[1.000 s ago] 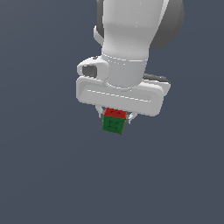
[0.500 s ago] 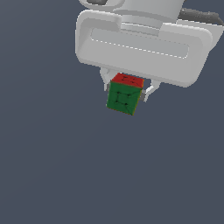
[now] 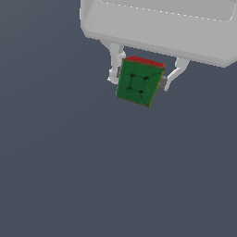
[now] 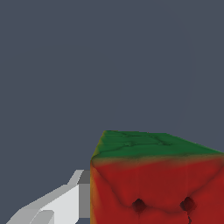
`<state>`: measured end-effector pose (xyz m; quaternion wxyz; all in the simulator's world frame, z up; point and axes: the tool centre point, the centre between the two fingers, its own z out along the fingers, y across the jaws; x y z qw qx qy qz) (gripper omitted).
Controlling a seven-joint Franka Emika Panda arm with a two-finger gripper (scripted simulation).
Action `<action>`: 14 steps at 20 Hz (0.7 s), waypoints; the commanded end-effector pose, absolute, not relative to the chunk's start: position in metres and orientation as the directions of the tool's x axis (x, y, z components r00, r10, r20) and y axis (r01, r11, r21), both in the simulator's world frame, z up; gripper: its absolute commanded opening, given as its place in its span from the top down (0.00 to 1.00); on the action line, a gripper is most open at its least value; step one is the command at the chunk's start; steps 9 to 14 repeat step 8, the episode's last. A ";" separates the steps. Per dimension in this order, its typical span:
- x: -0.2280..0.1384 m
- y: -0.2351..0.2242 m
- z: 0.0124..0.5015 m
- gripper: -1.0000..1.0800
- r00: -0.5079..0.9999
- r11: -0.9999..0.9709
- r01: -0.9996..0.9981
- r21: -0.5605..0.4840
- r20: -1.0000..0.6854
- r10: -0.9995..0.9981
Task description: Pick up the object and move it to a goal position.
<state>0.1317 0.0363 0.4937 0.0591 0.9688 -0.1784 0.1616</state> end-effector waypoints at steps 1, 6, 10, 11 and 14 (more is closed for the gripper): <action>0.132 0.037 0.500 1.00 0.880 -0.927 -0.371 0.056 0.340 -0.332; 0.133 0.038 0.504 1.00 0.878 -0.926 -0.374 0.056 0.342 -0.334; 0.133 0.038 0.504 1.00 0.878 -0.926 -0.374 0.056 0.342 -0.334; 0.133 0.038 0.504 1.00 0.878 -0.926 -0.374 0.056 0.342 -0.334; 0.133 0.038 0.504 1.00 0.878 -0.926 -0.374 0.056 0.342 -0.334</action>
